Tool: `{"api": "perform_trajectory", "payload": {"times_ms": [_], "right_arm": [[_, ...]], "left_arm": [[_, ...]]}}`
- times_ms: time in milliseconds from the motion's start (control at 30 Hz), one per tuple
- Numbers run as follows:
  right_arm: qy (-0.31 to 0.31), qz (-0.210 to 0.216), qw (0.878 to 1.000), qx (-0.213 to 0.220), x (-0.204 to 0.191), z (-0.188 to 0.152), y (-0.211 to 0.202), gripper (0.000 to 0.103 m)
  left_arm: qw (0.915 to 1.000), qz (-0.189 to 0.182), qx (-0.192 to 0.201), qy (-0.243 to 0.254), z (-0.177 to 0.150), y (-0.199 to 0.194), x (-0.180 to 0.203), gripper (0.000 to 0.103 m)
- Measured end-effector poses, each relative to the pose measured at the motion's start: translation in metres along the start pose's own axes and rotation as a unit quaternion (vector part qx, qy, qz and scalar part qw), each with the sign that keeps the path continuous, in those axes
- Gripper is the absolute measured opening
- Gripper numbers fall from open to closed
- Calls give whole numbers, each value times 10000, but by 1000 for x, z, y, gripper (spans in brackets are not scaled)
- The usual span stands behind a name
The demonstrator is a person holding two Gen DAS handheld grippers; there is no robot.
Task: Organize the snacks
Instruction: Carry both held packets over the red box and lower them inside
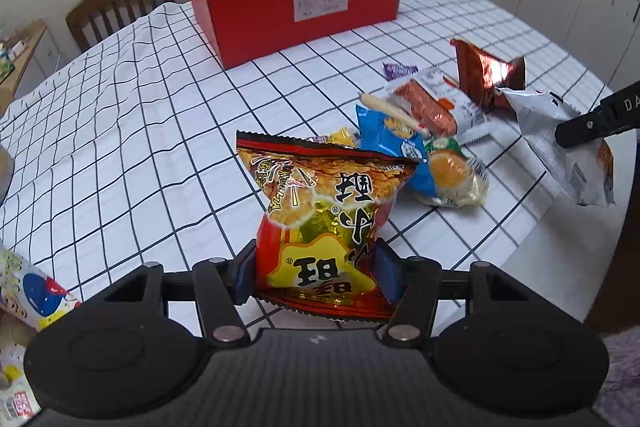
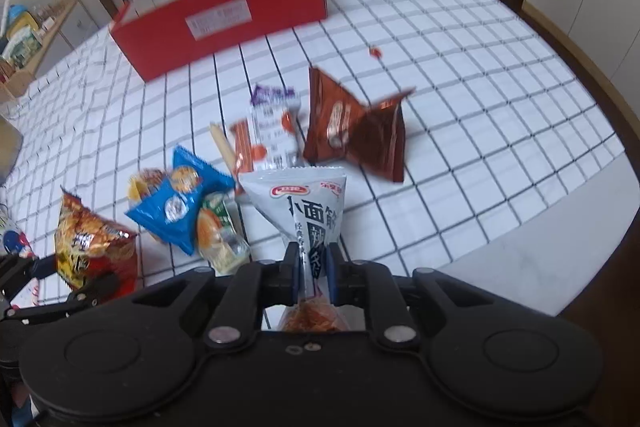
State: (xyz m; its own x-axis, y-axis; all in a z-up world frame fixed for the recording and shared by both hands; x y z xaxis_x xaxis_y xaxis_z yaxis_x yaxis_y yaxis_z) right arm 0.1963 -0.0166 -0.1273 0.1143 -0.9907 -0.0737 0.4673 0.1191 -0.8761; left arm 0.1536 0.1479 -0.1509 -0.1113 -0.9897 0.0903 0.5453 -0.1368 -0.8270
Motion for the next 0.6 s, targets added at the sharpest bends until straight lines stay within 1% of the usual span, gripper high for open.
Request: {"api": "perform_trajectory", "payload": {"times_ms": [167,333,600], "right_arm": [[-50,72,9996,258,-1,12,-15,12],[-171,175,9986,478,-4,33,-27,12],[-481,371,9948,820,-4,78,-36,12]], "left_arm": [[9996,-48,89,-279,19,-18,2,57],[9980,-163,153,-591,47,-27,7,57],[9965,-135,363,-744,94,-30,21,57]]}}
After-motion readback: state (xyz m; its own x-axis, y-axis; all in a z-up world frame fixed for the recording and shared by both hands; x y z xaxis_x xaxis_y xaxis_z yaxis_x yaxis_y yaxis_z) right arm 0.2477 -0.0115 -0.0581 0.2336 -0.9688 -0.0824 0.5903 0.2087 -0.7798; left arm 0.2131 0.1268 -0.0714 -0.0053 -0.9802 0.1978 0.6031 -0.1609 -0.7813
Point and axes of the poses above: each gripper's, at about its wrist camera, not at the fingertips, and y roughly the way its jaws point, x to its right, z to its top, the point moved 6 cm from there along y, roughly the way its jaws point, and after that the axes turned 13 degrees about -y, right-handed, at the moved point
